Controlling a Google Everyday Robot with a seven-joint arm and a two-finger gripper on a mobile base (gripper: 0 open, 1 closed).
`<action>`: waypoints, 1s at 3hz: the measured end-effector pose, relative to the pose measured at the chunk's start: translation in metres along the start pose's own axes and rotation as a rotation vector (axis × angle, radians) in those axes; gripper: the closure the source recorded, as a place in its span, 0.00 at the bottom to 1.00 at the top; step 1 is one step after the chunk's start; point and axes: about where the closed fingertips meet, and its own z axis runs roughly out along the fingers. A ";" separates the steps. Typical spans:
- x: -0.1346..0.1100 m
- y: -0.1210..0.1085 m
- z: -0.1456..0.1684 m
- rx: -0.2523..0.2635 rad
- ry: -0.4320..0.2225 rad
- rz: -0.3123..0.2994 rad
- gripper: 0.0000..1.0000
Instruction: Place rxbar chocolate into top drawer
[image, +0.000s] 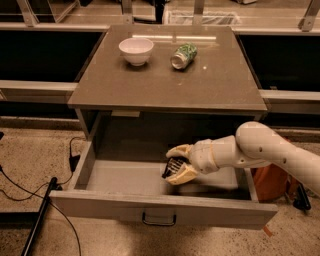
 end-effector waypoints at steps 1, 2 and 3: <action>0.013 0.003 0.015 0.012 0.039 -0.010 0.84; 0.018 0.007 0.023 0.016 0.051 -0.012 0.60; 0.018 0.007 0.023 0.016 0.051 -0.012 0.37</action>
Offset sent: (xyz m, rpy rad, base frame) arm -0.0034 0.0114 -0.0385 -0.0681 -0.0190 -0.0249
